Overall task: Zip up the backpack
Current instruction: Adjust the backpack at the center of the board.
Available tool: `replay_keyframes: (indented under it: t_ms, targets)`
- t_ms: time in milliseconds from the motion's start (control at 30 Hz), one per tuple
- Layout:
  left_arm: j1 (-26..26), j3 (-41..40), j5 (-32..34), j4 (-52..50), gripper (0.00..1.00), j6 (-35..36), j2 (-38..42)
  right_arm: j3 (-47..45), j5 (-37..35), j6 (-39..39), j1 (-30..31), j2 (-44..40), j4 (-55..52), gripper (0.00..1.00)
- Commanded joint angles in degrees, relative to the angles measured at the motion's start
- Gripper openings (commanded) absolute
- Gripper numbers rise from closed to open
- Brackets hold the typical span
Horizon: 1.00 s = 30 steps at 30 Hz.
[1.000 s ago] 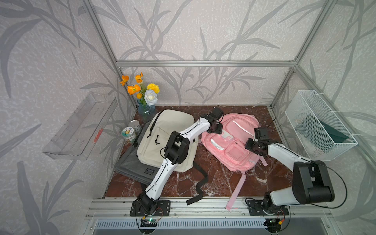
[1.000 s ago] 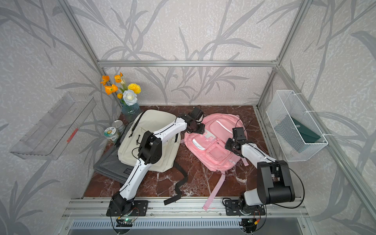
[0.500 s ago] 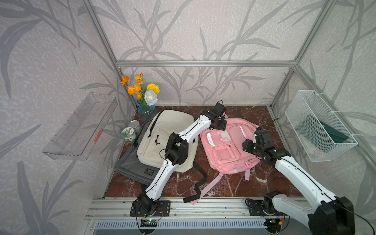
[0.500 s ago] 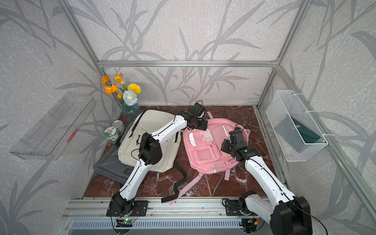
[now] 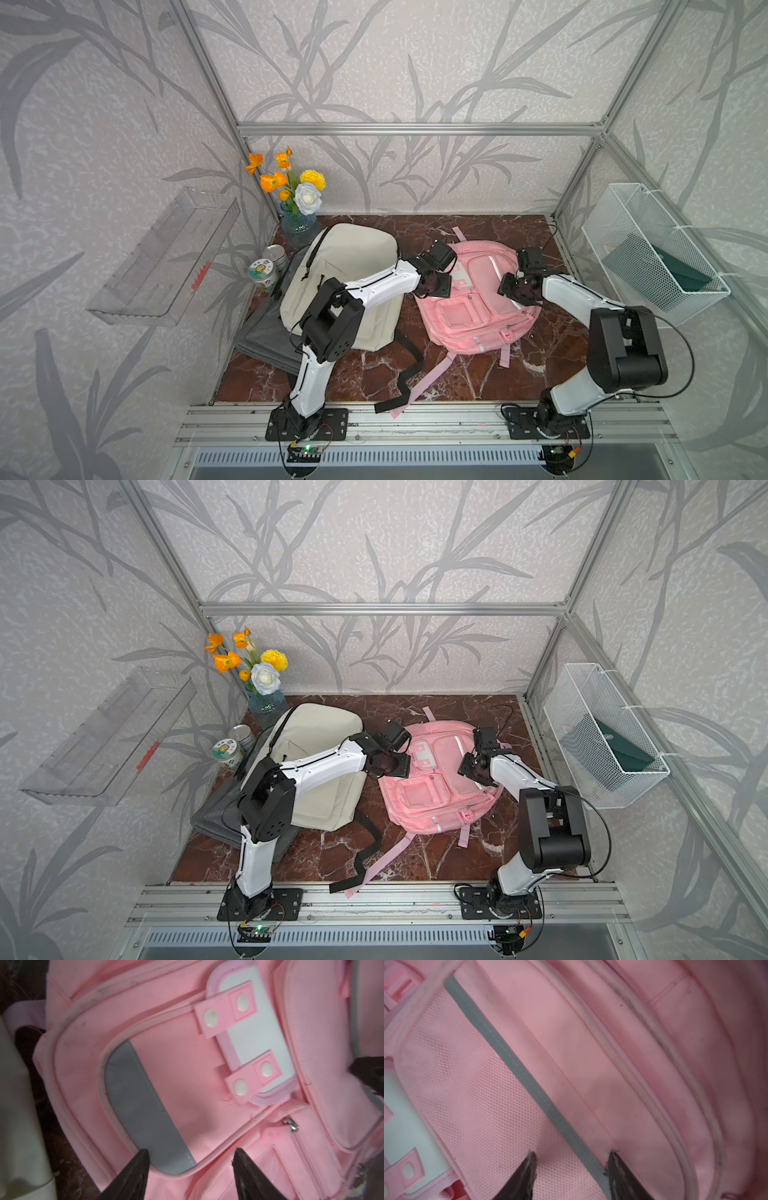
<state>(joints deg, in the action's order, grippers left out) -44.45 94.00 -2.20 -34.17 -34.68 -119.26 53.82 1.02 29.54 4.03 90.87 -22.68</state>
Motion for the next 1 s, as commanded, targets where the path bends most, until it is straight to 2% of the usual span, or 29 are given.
replay_keyframes:
  t_ms: [0,133,267,367,500,600,667,767,867,967]
  targets:
    - [0.99,4.13,-0.97,0.12,0.61,-0.59,-4.86,-2.9,-1.89,0.57,-0.25,-1.76,-2.52,0.56]
    - [3.45,13.83,-1.8,-2.44,0.59,1.4,-14.07,-9.8,-1.62,1.25,-0.18,-7.14,-3.03,0.56]
    - [6.21,27.66,-3.78,-5.92,0.57,4.91,-23.43,-16.37,3.1,2.1,0.75,-12.1,-2.05,0.56]
    - [7.59,39.21,-5.82,-8.61,0.57,7.55,-29.92,-19.11,4.66,4.57,5.35,-15.13,-1.58,0.55]
    - [7.76,51.98,-10.05,-9.21,0.57,10.32,-36.74,-19.5,3.13,10.37,13.88,-19.07,-2.54,0.55]
    - [7.14,59.39,-12.89,-13.75,0.57,10.61,-38.81,-19.26,2.76,11.65,14.94,-24.78,-3.43,0.55]
    - [6.03,57.74,-11.36,-16.1,0.58,11.27,-35.48,-18.09,-0.26,9.44,14.86,-29.18,-5.09,0.55]
    - [4.27,48.16,-8.18,-16.99,0.62,11.0,-25.71,-16.22,-4.67,3.69,14.68,-34.54,-8.75,0.55]
    - [2.2,33.47,-2.56,-13.99,0.66,8.34,-14.25,-15.35,-2.63,-0.4,14.68,-35.85,-11.85,0.51]
    - [1.03,17.69,-3.09,-6.08,0.68,3.69,-3.66,-16.15,0.84,-0.48,15.15,-36.15,-14.88,0.46]
